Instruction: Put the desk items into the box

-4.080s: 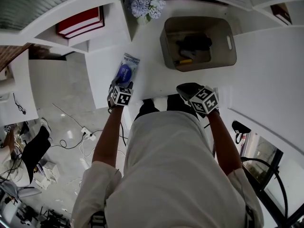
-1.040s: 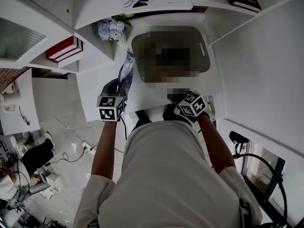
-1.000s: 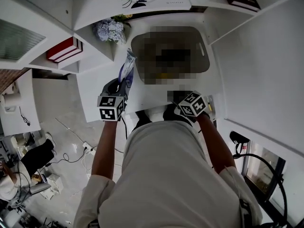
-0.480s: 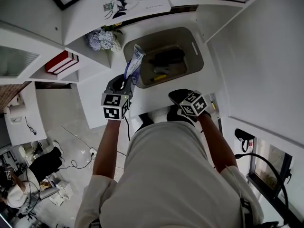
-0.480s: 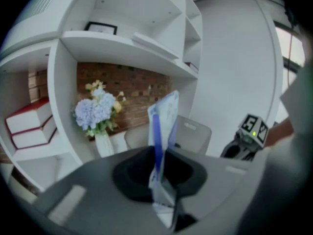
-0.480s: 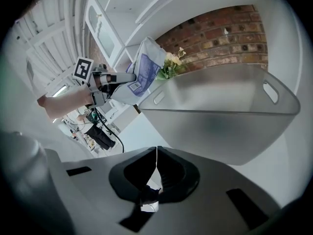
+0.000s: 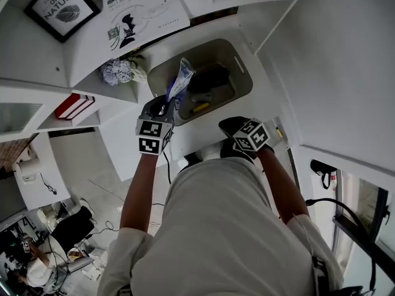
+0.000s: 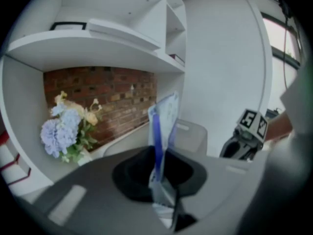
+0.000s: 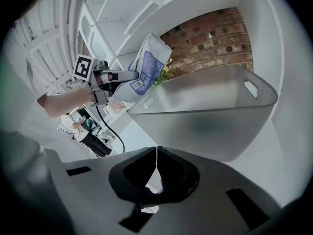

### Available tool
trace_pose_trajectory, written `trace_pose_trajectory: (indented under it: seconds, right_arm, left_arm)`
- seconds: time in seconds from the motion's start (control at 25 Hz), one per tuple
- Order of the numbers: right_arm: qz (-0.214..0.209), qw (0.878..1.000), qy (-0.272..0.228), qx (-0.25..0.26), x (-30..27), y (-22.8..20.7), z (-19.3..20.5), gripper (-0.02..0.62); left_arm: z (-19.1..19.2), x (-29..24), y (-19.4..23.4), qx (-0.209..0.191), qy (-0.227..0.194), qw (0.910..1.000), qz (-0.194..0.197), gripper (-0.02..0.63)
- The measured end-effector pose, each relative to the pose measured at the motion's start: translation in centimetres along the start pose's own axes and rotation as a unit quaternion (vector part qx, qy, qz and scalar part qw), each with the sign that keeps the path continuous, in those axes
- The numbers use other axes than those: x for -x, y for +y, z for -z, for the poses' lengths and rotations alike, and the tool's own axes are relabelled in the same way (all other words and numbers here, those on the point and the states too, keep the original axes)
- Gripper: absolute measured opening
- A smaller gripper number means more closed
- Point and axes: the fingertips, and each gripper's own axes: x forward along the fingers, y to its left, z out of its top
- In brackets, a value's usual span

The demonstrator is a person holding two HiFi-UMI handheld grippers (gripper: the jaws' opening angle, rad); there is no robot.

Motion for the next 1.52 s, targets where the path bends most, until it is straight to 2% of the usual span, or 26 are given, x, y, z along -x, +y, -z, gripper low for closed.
trace_pose_trajectory:
  seconds: [0.2, 0.32, 0.68, 1.12, 1.24, 1.4, 1.52]
  right_arm:
    - [0.009, 1.0, -0.014, -0.017, 0.5, -1.4, -0.1, 0.003]
    - [0.013, 0.999, -0.021, -0.025, 0.8, -2.1, -0.2, 0.003]
    - [0.027, 0.997, -0.039, -0.054, 1.8, -4.6, -0.3, 0.003]
    - [0.043, 0.994, -0.041, -0.096, 3.4, -5.9, 1.7, 0.003]
    - [0.045, 0.993, -0.038, -0.1, 3.6, -6.0, 2.0, 0.003]
    - [0.047, 0.993, -0.039, -0.105, 4.1, -6.4, 2.3, 0.003]
    - [0.048, 0.992, -0.037, -0.109, 4.6, -6.8, 2.9, 0.003]
  left_arm:
    - [-1.6, -2.6, -0.7, -0.043, 0.011, 0.9988, 0.022, 0.038]
    - [-1.9, -4.3, -1.3, -0.055, 0.019, 0.9978, 0.033, 0.04]
    - [-0.2, -9.2, -3.1, -0.091, 0.065, 0.9919, 0.06, 0.041]
    - [3.5, -15.2, -5.3, -0.161, 0.124, 0.9728, 0.112, 0.044]
    - [5.1, -16.5, -5.8, -0.168, 0.139, 0.9673, 0.13, 0.044]
    - [6.1, -17.3, -6.2, -0.162, 0.15, 0.9648, 0.143, 0.044]
    - [6.7, -17.7, -6.5, -0.172, 0.155, 0.9615, 0.148, 0.044]
